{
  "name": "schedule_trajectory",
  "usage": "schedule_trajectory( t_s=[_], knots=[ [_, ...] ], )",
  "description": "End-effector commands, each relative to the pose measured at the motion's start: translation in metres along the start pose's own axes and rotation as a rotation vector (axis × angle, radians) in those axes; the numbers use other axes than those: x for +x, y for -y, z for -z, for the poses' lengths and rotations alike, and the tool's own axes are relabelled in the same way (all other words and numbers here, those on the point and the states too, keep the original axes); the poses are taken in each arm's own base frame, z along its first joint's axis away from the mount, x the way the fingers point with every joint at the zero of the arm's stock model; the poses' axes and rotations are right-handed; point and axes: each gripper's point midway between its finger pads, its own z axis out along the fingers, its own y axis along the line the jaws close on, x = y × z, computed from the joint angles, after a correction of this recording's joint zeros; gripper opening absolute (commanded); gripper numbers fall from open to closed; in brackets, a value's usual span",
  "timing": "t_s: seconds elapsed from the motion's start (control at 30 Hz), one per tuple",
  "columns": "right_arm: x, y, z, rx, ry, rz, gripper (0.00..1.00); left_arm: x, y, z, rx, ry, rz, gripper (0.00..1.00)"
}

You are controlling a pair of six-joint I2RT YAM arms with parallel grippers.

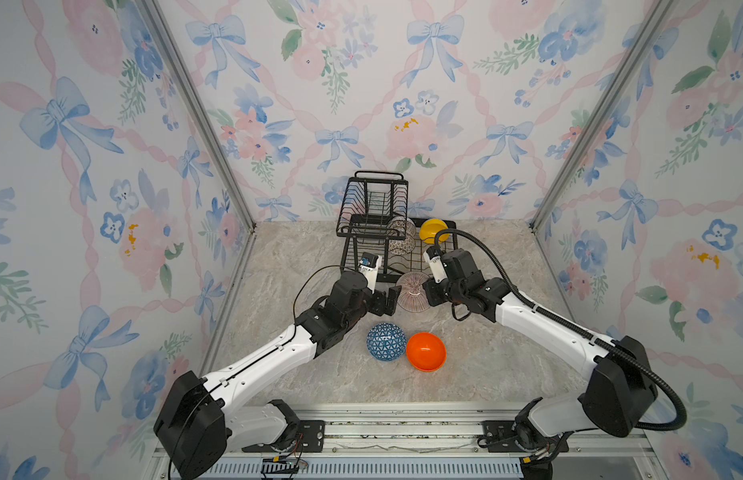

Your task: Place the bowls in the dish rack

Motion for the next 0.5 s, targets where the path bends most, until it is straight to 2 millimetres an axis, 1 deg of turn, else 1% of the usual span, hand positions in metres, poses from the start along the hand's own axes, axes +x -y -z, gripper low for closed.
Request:
schedule_trajectory(
  t_s=[0.0,0.23,0.33,0.37,0.47],
  knots=[
    [-0.016,0.004,0.01,-0.012,0.073,0.003,0.0,0.014,-0.012,0.006,-0.018,-0.031,0.016,0.98],
    [-0.013,0.017,0.007,-0.003,0.074,-0.009,0.0,0.026,-0.025,0.014,-0.039,-0.042,0.048,0.98],
    [-0.013,0.026,0.006,0.013,0.074,-0.005,0.0,0.025,-0.027,0.017,-0.041,-0.038,0.057,0.98],
    [-0.014,0.029,0.007,0.019,0.077,-0.004,0.0,0.04,-0.031,0.016,-0.052,-0.069,0.056,0.98],
    [-0.018,0.039,0.009,0.038,0.089,0.017,0.0,0.046,-0.033,0.018,-0.054,-0.077,0.064,0.98]
  ],
)
